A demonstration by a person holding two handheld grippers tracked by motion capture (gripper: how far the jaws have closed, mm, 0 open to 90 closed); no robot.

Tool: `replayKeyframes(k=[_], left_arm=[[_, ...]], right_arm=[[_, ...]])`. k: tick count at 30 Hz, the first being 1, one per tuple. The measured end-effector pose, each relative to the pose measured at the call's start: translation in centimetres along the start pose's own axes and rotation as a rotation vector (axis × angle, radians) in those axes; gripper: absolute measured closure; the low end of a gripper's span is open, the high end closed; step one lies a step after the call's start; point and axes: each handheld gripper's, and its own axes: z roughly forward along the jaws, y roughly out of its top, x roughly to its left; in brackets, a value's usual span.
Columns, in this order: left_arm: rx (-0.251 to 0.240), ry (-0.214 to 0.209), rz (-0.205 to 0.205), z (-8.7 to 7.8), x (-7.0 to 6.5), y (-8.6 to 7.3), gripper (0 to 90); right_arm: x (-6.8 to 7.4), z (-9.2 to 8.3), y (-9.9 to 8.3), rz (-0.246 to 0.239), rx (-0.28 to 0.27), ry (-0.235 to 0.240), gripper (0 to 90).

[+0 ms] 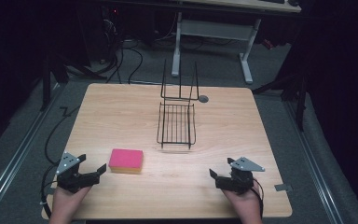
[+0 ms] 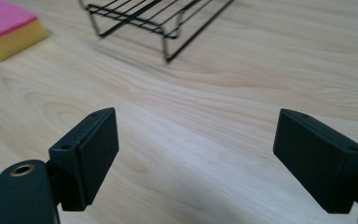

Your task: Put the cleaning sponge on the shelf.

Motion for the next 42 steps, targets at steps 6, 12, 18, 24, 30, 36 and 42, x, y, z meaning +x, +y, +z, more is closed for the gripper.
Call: replayKeyframes(k=[6,12,18,24,30,36,42], left_arm=[[0.006,-0.024,0.012,0.2,-0.2,-0.1,13.0],[0.008,-0.021,0.013,0.5,0.0,-0.4,22.4],[-0.001,-0.014,-0.005,0.5,0.6,-0.4,60.6],[0.056,0.054,0.042,1.4,0.3,-0.3,85.7],[0.084,0.065,0.091,2.5,-0.7,0.1,89.9],[0.114,0.069,0.106,3.2,-0.8,0.1,89.9],[0.119,0.043,0.119,3.0,-1.4,-0.1,90.0]], right_arm=[[-1.7,-0.4,-0.4,0.03,-0.011,-0.036,14.6],[-2.0,-0.1,-0.7,0.031,0.001,-0.044,16.2],[-1.7,0.0,-0.6,0.03,-0.014,-0.042,18.4],[-1.9,-0.3,-0.7,0.049,-0.02,-0.039,18.9],[-1.9,-0.7,-0.8,0.048,-0.034,-0.04,20.1],[-2.0,-0.6,-0.9,0.06,-0.034,-0.036,20.6],[-1.9,-0.3,-0.8,0.063,-0.029,-0.037,21.3]])
